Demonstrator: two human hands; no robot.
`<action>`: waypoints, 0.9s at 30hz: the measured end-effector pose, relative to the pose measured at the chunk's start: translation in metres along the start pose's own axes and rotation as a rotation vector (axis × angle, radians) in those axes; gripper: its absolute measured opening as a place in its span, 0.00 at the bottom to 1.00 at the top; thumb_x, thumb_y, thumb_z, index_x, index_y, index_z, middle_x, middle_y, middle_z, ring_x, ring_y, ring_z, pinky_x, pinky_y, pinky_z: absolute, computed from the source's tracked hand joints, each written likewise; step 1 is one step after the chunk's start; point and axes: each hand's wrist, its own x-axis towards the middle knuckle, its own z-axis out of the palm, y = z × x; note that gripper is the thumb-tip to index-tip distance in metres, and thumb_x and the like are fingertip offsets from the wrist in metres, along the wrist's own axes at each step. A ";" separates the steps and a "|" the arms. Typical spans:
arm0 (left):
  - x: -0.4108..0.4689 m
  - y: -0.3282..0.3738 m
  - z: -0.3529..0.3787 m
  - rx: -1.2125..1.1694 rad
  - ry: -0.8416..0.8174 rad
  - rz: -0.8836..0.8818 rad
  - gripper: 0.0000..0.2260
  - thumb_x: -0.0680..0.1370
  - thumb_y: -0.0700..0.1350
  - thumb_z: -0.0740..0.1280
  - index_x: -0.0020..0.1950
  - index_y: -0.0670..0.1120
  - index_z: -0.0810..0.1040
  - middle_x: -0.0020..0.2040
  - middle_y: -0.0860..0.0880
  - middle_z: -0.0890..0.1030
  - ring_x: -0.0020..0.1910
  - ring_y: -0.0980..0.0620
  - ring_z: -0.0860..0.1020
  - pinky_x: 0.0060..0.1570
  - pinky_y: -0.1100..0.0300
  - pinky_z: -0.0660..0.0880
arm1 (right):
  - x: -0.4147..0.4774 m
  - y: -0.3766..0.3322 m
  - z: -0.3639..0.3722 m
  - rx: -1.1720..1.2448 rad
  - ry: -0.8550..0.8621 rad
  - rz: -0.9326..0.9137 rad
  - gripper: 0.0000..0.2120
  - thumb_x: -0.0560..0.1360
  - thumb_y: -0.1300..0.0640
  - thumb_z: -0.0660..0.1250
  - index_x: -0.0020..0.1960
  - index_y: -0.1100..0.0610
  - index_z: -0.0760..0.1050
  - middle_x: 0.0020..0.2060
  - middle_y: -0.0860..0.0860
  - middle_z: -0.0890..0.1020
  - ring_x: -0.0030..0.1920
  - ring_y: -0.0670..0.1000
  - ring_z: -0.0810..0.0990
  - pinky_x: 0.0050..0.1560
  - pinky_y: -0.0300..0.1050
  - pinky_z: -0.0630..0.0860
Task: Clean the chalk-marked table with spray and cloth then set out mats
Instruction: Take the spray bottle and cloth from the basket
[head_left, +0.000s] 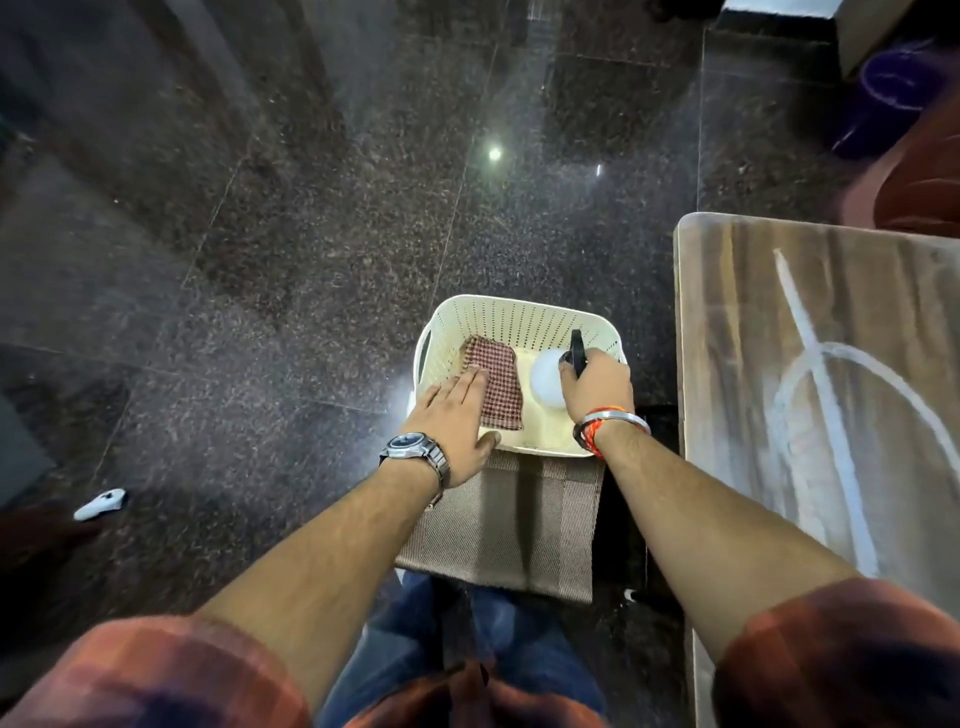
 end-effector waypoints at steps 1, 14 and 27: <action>0.003 -0.001 -0.001 -0.019 -0.008 0.005 0.37 0.81 0.56 0.60 0.81 0.44 0.44 0.82 0.46 0.48 0.80 0.48 0.50 0.78 0.52 0.47 | 0.003 0.000 0.001 -0.007 -0.006 -0.007 0.10 0.78 0.53 0.62 0.52 0.59 0.77 0.45 0.60 0.82 0.47 0.61 0.80 0.45 0.49 0.75; 0.034 0.005 -0.020 -0.815 0.134 0.012 0.31 0.71 0.53 0.77 0.72 0.56 0.69 0.59 0.51 0.81 0.55 0.53 0.79 0.58 0.56 0.76 | 0.012 -0.074 -0.081 -0.120 -0.613 -0.769 0.13 0.72 0.60 0.71 0.54 0.48 0.82 0.46 0.46 0.84 0.49 0.46 0.80 0.54 0.44 0.74; 0.044 -0.024 -0.034 -0.908 0.583 -0.215 0.07 0.76 0.52 0.73 0.44 0.51 0.77 0.38 0.51 0.82 0.37 0.55 0.80 0.38 0.66 0.74 | 0.021 -0.036 0.052 0.211 -0.362 0.029 0.09 0.72 0.64 0.65 0.46 0.53 0.79 0.43 0.49 0.79 0.42 0.50 0.78 0.39 0.34 0.68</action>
